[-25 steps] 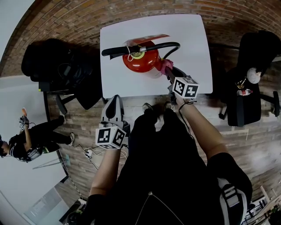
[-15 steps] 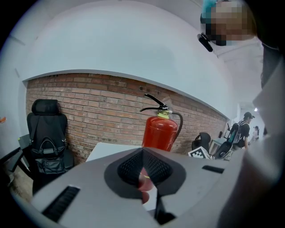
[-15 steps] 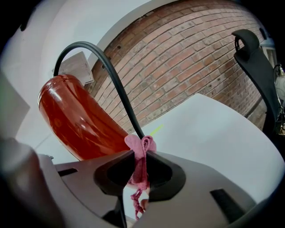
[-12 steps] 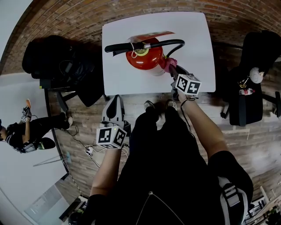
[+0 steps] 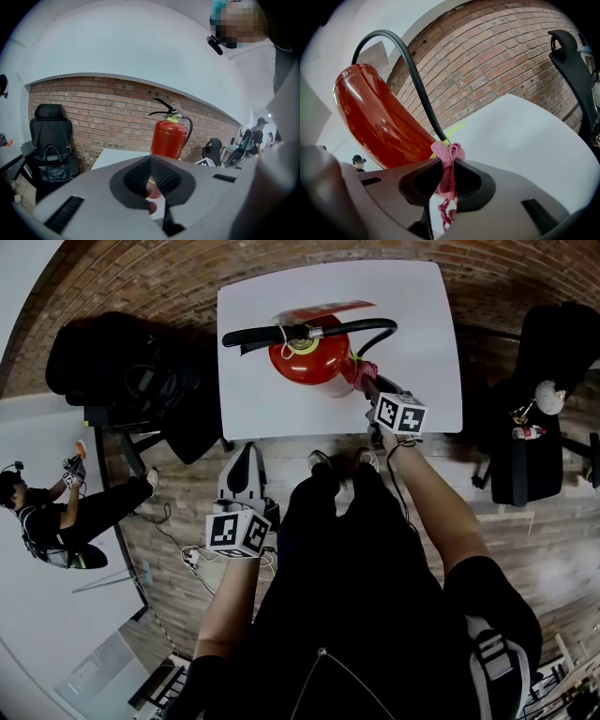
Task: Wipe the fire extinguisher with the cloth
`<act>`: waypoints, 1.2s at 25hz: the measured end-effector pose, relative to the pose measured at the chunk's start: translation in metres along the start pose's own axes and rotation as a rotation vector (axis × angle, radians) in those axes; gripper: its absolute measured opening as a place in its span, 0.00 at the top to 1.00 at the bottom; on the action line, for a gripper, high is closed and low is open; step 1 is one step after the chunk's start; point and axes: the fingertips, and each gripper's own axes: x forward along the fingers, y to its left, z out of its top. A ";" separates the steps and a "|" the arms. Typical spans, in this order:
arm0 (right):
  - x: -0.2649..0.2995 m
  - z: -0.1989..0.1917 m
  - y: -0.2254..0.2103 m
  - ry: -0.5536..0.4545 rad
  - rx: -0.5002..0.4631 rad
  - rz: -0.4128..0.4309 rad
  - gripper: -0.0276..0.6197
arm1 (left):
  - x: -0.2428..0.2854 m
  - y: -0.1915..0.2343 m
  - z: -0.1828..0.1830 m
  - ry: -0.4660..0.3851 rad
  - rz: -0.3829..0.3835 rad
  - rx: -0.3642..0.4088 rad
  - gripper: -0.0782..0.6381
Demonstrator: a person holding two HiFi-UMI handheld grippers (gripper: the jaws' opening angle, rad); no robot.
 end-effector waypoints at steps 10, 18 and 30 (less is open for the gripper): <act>0.017 -0.020 -0.020 0.048 -0.002 -0.032 0.82 | 0.000 0.001 -0.007 0.009 0.010 -0.007 0.85; 0.028 -0.031 -0.033 0.068 0.011 -0.069 0.82 | -0.004 0.005 -0.012 0.010 0.032 -0.011 0.85; 0.048 -0.059 -0.055 0.113 0.047 -0.139 0.82 | -0.013 0.013 -0.015 0.008 0.077 -0.022 0.85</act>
